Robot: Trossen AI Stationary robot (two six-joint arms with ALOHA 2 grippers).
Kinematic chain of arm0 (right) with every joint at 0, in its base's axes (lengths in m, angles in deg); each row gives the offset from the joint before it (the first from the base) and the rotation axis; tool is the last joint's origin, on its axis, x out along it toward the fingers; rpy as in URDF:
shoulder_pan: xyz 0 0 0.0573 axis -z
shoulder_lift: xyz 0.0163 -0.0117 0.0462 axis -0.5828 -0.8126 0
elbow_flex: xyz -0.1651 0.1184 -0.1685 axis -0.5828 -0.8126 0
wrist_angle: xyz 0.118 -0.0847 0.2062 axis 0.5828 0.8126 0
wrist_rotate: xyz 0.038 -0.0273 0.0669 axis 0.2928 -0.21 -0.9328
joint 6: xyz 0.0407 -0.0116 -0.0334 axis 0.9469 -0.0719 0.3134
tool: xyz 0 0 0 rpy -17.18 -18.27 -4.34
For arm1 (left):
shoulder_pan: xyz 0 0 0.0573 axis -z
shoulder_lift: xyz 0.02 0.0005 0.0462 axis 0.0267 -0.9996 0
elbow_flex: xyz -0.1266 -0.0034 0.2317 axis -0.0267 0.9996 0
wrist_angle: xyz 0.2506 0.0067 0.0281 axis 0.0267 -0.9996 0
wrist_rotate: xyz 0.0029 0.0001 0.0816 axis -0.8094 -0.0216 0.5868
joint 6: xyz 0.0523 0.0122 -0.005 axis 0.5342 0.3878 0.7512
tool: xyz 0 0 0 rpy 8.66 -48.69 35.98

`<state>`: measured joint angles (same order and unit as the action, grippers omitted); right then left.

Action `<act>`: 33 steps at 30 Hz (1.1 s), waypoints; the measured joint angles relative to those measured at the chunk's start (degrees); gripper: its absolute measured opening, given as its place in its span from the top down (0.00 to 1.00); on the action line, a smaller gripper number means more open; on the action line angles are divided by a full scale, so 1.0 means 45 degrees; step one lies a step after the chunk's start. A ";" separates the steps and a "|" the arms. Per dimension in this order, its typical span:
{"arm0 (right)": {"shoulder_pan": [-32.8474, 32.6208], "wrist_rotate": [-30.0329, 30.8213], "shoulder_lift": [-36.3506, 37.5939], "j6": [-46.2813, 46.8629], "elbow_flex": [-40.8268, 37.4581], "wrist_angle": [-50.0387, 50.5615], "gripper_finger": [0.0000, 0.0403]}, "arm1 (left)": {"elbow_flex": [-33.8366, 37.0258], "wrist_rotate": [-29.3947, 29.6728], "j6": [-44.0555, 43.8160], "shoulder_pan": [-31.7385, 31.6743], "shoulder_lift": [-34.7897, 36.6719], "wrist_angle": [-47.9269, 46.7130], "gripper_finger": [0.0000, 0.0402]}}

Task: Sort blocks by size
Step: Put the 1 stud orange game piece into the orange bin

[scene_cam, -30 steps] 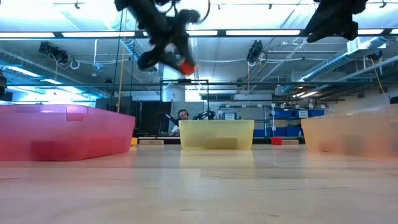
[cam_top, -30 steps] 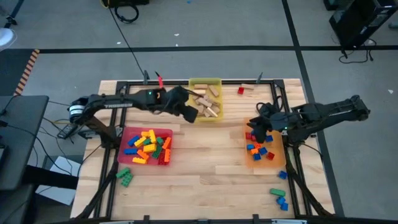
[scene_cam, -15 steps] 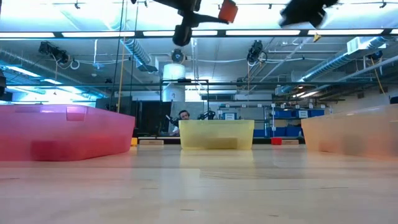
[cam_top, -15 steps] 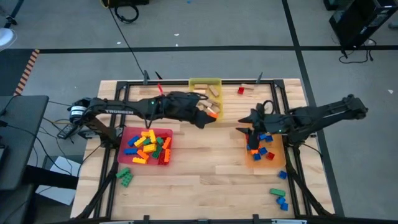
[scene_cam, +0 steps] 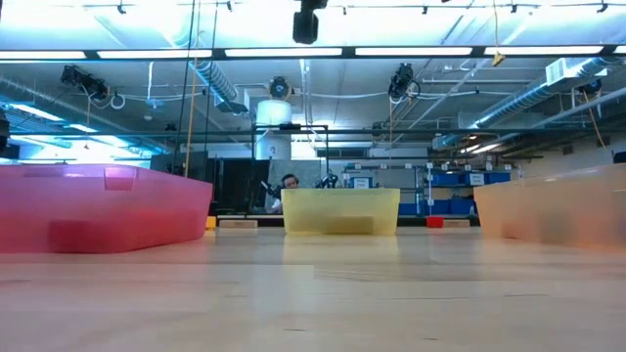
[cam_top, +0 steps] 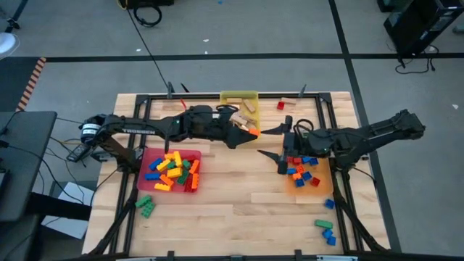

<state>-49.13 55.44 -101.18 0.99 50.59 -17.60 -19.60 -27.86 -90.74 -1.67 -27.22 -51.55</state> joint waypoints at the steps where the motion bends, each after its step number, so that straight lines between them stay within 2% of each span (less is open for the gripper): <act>1: 0.0073 0.0000 -0.0126 -0.0214 0.0000 -0.0327 0.23 | 0.0000 -0.0130 0.0024 0.0005 0.0002 0.0130 0.61; 7: 0.0512 0.0153 -0.0673 -0.0528 0.0000 -0.1883 0.22 | 0.0000 -0.0561 0.0054 0.0005 -0.0002 0.0238 0.61; 14: 0.0942 0.0256 -0.0687 -0.0608 0.0010 -0.2259 0.30 | 0.0000 -0.0625 0.0111 -0.0010 -0.0003 0.0305 0.61; 25: 0.1119 -0.1423 -0.0688 -0.2223 0.0010 -0.2261 0.44 | 0.0000 -0.2301 0.0120 -0.0121 -0.0003 0.0213 0.61; 33: 0.1119 -0.2235 -0.0741 -0.2668 0.0010 -0.2334 0.53 | -0.0005 -0.2751 0.0118 -0.0196 -0.0255 0.0275 0.61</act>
<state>-44.10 45.38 -104.51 -11.02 50.63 -28.10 -19.62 -40.24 -90.21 -2.55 -28.37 -50.32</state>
